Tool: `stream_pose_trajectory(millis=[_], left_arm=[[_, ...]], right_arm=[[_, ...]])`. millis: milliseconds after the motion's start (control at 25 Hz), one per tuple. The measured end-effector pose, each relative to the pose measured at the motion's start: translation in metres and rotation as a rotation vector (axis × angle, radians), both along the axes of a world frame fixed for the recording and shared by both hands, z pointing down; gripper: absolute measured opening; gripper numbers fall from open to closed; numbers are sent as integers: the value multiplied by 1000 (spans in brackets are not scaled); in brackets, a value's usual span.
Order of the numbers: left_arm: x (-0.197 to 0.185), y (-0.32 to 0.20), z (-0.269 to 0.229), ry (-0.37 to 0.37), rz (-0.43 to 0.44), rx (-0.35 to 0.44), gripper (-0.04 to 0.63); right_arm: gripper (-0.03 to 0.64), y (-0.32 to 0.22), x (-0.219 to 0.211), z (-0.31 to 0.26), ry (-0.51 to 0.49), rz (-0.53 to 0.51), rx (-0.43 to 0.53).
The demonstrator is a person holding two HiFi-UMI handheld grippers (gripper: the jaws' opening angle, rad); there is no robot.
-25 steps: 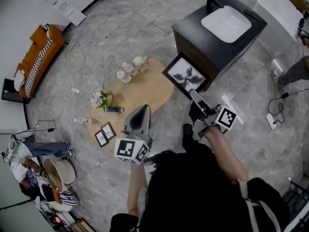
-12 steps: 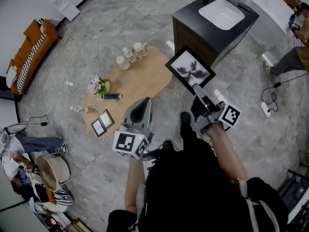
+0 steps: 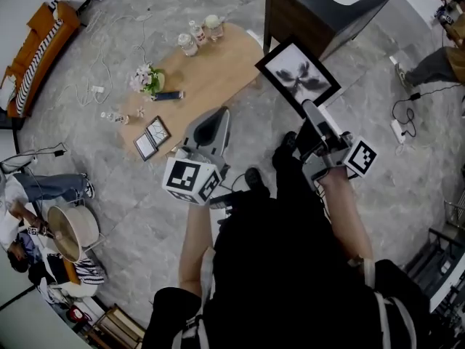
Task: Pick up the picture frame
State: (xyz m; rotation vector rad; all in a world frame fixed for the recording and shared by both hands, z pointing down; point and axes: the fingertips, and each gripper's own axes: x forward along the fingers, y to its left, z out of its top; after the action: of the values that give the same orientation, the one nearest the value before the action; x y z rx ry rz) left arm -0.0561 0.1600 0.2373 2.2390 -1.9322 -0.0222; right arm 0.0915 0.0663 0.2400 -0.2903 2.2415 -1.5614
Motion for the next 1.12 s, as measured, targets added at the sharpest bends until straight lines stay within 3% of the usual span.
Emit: stream_pose_trajectory(millis=[200, 400, 1120], left_arm=[[-1, 0, -10, 5, 11, -16, 14], [-1, 3, -15, 4, -1, -6, 14], [5, 1, -12, 24, 5, -14, 14]], right_arm=[[74, 4, 2, -8, -16, 14, -33], [75, 11, 0, -21, -41, -16, 6], [74, 14, -2, -18, -4, -33, -1]])
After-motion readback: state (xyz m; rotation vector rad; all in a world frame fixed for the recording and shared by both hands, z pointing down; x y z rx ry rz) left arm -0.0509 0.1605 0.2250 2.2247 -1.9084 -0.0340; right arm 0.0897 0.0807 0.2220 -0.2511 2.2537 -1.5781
